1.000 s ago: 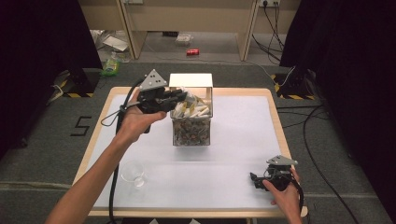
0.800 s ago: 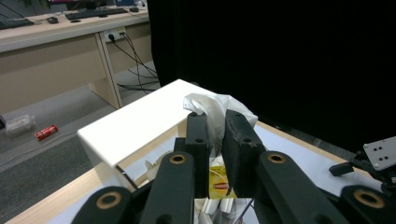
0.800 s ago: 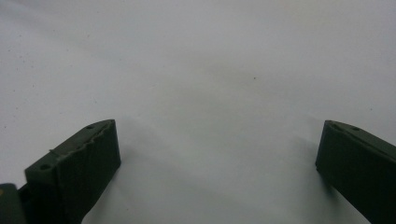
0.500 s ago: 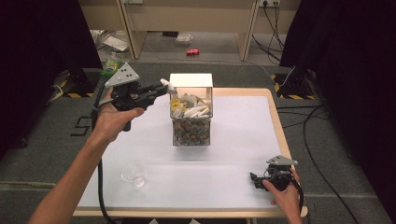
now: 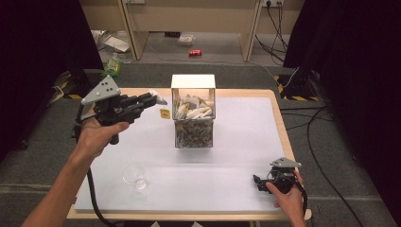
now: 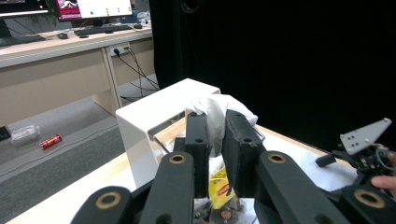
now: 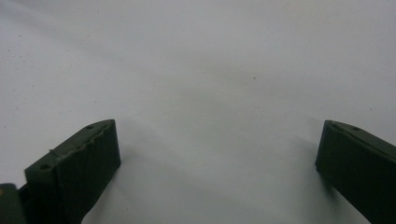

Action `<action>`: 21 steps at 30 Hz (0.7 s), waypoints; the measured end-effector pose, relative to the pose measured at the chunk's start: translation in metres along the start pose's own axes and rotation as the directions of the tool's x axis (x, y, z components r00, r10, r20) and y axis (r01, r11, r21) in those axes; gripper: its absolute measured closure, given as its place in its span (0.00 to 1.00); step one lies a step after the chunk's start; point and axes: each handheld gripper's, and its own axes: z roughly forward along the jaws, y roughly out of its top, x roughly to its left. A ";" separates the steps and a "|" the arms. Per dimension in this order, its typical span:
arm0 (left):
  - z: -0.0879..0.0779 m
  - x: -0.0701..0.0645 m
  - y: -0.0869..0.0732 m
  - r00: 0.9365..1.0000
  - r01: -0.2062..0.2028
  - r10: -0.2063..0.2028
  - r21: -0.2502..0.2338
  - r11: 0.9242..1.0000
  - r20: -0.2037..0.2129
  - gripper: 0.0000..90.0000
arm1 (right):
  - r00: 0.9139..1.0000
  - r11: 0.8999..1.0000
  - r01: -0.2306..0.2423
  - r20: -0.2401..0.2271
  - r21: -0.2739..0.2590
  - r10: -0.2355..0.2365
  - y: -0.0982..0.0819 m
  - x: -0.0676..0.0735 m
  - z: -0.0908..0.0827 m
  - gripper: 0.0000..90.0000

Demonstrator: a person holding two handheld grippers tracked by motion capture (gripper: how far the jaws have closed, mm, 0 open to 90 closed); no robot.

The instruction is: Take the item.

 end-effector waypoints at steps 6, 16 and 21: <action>-0.016 -0.003 -0.019 1.000 0.011 -0.011 -0.010 1.000 0.002 0.89 | 1.000 1.000 0.000 0.000 0.000 0.000 0.000 0.000 0.000 0.00; -0.035 -0.009 -0.049 1.000 0.012 -0.012 -0.009 1.000 -0.008 0.89 | 1.000 1.000 0.000 0.000 -0.001 0.000 0.000 0.000 0.000 0.00; -0.045 -0.009 -0.062 1.000 0.027 -0.027 -0.011 1.000 -0.012 0.89 | 1.000 1.000 0.001 0.001 -0.001 -0.001 0.000 0.000 0.000 0.00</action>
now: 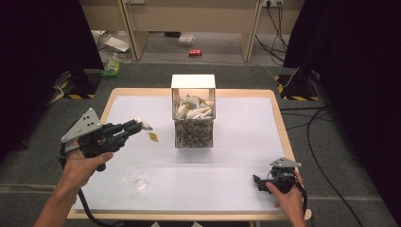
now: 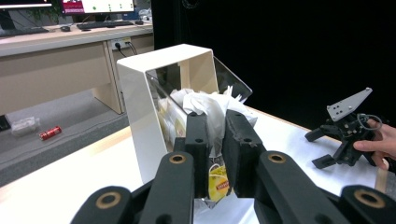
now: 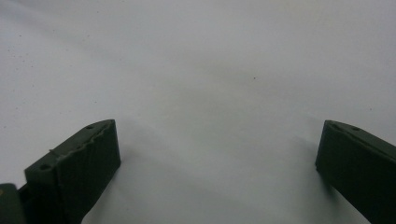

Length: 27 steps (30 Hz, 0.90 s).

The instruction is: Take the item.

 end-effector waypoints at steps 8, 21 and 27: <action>-0.013 -0.002 -0.013 1.000 0.008 -0.008 -0.004 1.000 -0.003 0.89 | 1.000 1.000 0.000 0.000 0.000 0.000 0.000 0.000 0.000 0.00; -0.024 -0.013 -0.030 1.000 0.005 -0.005 0.001 1.000 -0.001 0.89 | 1.000 1.000 0.000 0.000 0.000 0.000 0.000 0.000 0.000 0.00; -0.030 -0.016 -0.041 1.000 0.017 -0.017 0.005 1.000 0.008 0.88 | 1.000 1.000 0.000 0.000 0.000 0.000 0.000 0.000 0.000 0.00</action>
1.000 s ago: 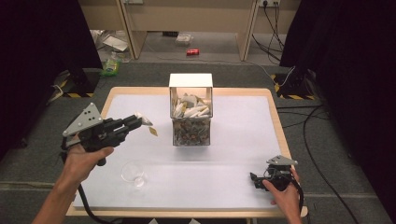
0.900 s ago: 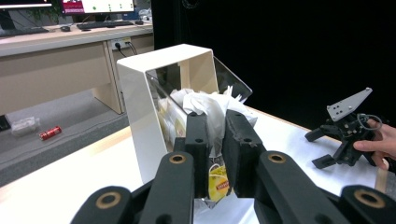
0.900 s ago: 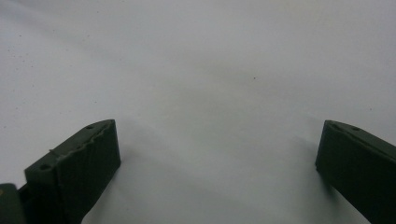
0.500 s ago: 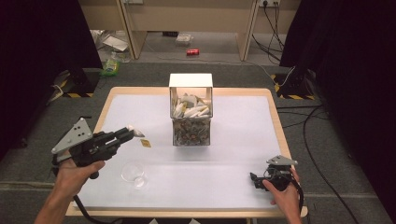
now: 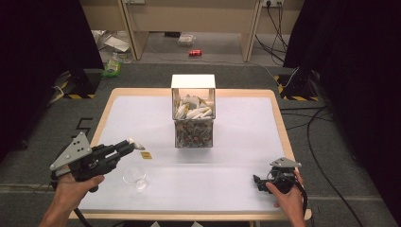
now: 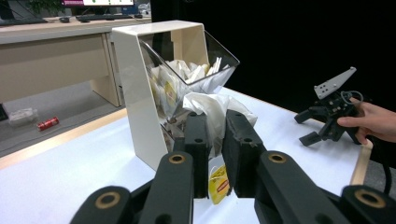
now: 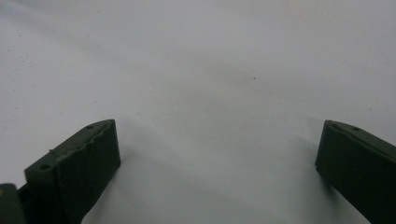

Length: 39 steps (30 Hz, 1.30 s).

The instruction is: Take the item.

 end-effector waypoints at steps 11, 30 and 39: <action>-0.006 -0.004 -0.030 1.000 0.019 -0.018 0.032 0.999 -0.025 0.88 | 1.000 1.000 0.000 0.000 0.000 0.000 0.000 0.000 0.000 0.00; -0.019 0.001 -0.073 0.994 0.068 -0.064 0.052 0.996 -0.085 0.88 | 1.000 1.000 0.000 0.001 0.000 0.000 0.000 0.000 0.000 0.00; -0.014 0.002 -0.091 0.993 0.085 -0.077 0.093 0.992 -0.091 0.88 | 1.000 1.000 0.000 0.000 0.000 0.000 0.000 0.000 0.000 0.00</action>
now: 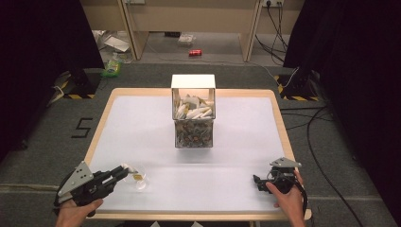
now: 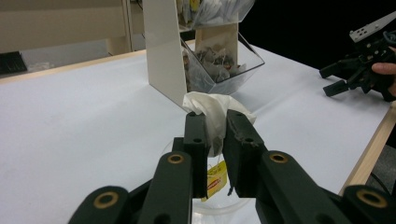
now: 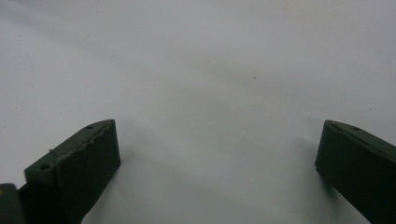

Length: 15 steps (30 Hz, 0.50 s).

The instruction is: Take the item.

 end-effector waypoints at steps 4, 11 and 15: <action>0.004 -0.001 -0.005 1.000 0.006 -0.006 0.011 1.000 0.003 0.88 | 1.000 1.000 0.000 0.000 0.000 0.000 0.000 0.000 0.000 0.00; 0.008 -0.002 -0.011 1.000 0.009 -0.010 0.037 0.999 0.008 0.86 | 1.000 1.000 0.000 0.000 0.000 0.000 0.000 0.000 0.000 0.00; 0.010 -0.002 -0.013 1.000 0.013 -0.014 0.047 0.999 0.010 0.83 | 1.000 1.000 0.000 0.000 0.000 0.000 0.000 0.000 0.000 0.00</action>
